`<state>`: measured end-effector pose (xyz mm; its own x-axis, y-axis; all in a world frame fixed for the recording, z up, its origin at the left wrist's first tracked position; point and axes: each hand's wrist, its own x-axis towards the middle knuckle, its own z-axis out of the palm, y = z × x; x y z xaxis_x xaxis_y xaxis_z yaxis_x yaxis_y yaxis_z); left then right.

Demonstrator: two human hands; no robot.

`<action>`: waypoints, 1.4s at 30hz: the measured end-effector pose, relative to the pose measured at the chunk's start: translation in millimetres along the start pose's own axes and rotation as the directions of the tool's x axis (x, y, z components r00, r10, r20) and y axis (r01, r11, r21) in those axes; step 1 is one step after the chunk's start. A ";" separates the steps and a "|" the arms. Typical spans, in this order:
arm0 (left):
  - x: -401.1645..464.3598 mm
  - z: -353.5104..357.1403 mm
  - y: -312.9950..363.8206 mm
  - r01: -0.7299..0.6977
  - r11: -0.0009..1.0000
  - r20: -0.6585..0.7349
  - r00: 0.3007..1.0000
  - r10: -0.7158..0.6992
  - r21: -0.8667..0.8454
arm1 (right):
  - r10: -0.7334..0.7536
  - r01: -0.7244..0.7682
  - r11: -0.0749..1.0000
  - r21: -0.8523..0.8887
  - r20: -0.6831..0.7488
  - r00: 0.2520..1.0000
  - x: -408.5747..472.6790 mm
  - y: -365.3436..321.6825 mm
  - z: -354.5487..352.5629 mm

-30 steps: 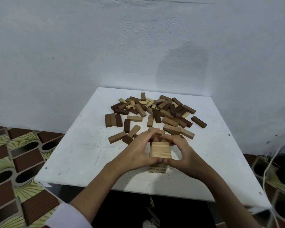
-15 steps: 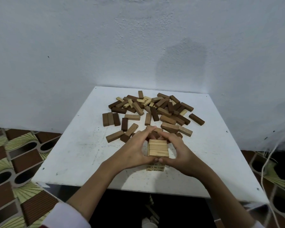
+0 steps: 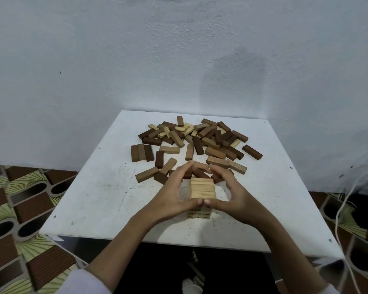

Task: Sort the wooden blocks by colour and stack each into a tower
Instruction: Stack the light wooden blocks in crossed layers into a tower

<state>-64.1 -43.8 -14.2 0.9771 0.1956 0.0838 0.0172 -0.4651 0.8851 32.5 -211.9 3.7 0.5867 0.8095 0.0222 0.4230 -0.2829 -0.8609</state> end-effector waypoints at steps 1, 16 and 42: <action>-5.2 4.3 1.2 0.038 0.992 -0.015 0.999 -0.040 -0.117 | 0.039 -0.037 0.998 0.060 -0.032 0.999 -2.7 1.4 2.6; -24.3 47.6 7.7 0.234 0.793 -0.007 0.958 -0.287 -0.563 | 0.257 -0.174 0.816 0.551 -0.077 0.963 -14.6 6.8 58.2; -22.5 48.6 15.2 0.216 0.856 -0.038 0.964 -0.264 -0.470 | 0.217 -0.151 0.899 0.412 -0.117 0.969 -14.6 9.4 59.8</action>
<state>-75.5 -97.2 -24.9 0.9292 0.3437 -0.1354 0.1259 0.0501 0.9908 -13.4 -195.7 -35.0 0.7411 0.6631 -0.1058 0.0070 -0.1651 -0.9862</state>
